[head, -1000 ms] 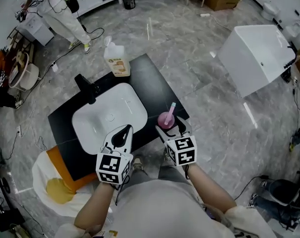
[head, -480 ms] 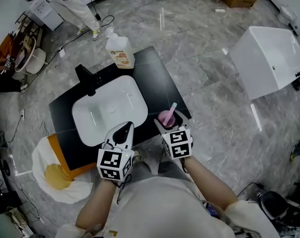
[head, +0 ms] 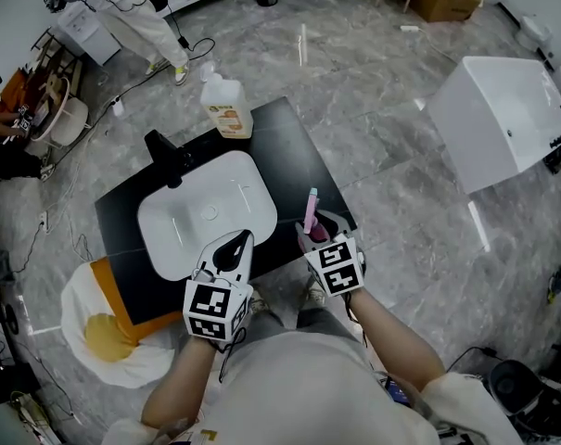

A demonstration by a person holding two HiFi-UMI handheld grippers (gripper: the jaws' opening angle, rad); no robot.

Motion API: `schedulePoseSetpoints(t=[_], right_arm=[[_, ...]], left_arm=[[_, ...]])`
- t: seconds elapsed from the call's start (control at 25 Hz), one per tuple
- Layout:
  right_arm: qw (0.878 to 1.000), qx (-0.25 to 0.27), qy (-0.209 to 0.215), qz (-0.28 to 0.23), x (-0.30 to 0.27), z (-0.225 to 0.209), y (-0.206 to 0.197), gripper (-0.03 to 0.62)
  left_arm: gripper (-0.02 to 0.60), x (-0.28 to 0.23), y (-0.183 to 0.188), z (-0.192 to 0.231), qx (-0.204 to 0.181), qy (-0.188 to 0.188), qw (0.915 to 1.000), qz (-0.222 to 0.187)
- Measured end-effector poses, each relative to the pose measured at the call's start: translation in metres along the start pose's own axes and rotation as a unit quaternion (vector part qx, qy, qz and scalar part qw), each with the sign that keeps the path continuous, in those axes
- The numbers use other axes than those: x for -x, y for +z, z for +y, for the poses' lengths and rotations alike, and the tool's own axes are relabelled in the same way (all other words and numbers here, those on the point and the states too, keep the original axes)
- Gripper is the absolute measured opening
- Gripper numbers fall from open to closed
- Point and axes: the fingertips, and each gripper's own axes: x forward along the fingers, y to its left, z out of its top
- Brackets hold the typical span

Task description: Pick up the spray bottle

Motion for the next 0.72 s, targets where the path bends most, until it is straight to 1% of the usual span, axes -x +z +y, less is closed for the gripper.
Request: schedulePoseSetpoints(t=[0.16, 0.24, 0.36, 0.52, 0.72], right_arm=[[1.0, 0.008, -0.003, -0.009, 0.009, -0.007, 0.015, 0.173], [1.0, 0.01, 0.005, -0.023, 0.016, -0.006, 0.032, 0.173], [0.998, 0.013, 0.019, -0.053, 0.031, -0.003, 0.069, 0.173], [0.995, 0.032, 0.022, -0.096, 0.055, -0.004, 0.115, 0.173], [0.984, 0.061, 0.024, -0.165, 0.096, 0.01, 0.182, 0.173]], left_arm=[[0.02, 0.004, 0.014, 0.003, -0.023, -0.006, 0.9997, -0.012], [0.02, 0.006, 0.023, 0.009, -0.038, -0.008, 0.999, -0.02], [0.018, 0.011, 0.042, 0.027, -0.059, 0.0, 0.9977, -0.035], [0.018, 0.019, 0.07, 0.043, -0.083, 0.014, 0.9946, -0.06], [0.02, 0.04, 0.113, 0.061, -0.102, 0.031, 0.9892, -0.101]])
